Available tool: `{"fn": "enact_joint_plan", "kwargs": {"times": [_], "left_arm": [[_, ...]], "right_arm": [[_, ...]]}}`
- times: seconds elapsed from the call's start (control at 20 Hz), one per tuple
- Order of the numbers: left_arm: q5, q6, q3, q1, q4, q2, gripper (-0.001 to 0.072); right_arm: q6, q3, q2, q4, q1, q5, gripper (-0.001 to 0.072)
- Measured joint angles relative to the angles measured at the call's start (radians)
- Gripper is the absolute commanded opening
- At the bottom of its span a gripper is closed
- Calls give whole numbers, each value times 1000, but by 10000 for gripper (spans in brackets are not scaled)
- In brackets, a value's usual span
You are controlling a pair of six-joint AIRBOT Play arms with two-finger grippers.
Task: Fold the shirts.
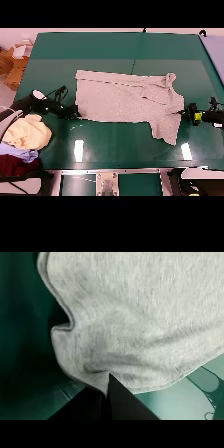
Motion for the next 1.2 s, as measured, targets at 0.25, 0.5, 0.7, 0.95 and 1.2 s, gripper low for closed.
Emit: {"fn": "enact_joint_plan", "kwargs": {"times": [0.25, 0.5, 0.7, 0.95, 1.2], "left_arm": [[-105, -23, 222, -1, -5, 144, 21], [-145, -44, 602, -2, -15, 366, 22], [-157, -63, 914, -3, -8, 467, 22], [-179, -110, 1135, -4, 59, 505, 23], [-197, -177, 1093, -3, 238, 503, 22]], "right_arm": [[-37, 169, 137, 181, 0, 138, 14], [-53, 456, 391, 416, 0, 213, 14], [-58, 698, 589, 488, -26, 175, 14], [-60, 875, 731, 473, -54, 129, 14], [-59, 814, 755, 417, -47, 111, 14]]}}
